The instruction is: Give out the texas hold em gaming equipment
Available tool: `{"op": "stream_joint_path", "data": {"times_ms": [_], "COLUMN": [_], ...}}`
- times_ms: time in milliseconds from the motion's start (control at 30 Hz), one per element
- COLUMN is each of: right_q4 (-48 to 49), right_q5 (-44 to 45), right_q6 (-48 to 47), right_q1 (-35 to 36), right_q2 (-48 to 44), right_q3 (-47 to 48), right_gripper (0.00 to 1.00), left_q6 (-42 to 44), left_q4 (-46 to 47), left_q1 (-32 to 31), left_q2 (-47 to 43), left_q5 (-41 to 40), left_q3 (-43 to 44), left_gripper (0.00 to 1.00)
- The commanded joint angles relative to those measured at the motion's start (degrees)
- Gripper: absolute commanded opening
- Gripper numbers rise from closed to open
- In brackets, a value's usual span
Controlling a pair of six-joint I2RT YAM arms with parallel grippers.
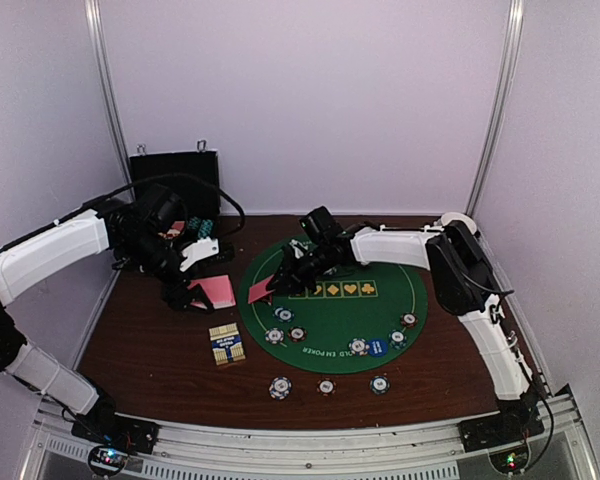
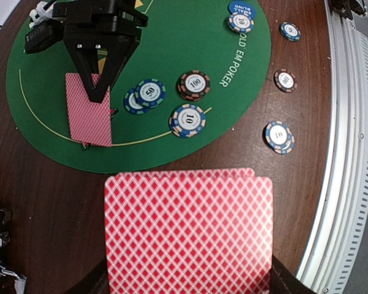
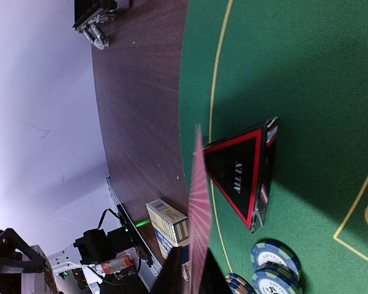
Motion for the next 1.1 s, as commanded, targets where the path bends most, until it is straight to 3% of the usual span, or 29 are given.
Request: {"op": "stream_joint_path", "data": {"times_ms": [0, 133, 500, 733, 1067], "right_q4": [-3.6, -8.7, -16.5, -6.6, 12.1], "right_q5": [2.3, 5.2, 13.3, 9.3, 5.4], "right_q6": [-2.9, -6.1, -12.1, -8.1, 1.3], "right_q1": [0.5, 0.2, -0.7, 1.1, 7.1], "right_q2": [0.8, -0.7, -8.7, -17.7, -25.7], "right_q3": [3.0, 2.5, -1.3, -8.3, -18.5], "right_gripper": [0.22, 0.38, 0.58, 0.82, 0.92], "left_q6": [0.6, 0.6, 0.2, -0.3, -0.9], "left_q4": [1.1, 1.1, 1.3, 1.7, 1.9], "left_q1": [0.4, 0.4, 0.4, 0.4, 0.4], "left_q2": [-1.1, -0.9, -0.7, 0.0, 0.6], "left_q5": [1.9, 2.2, 2.2, 2.8, 2.9], "left_q3": [-0.1, -0.1, 0.3, 0.8, 1.5], "left_gripper": [0.00, 0.00, 0.00, 0.00, 0.00]}}
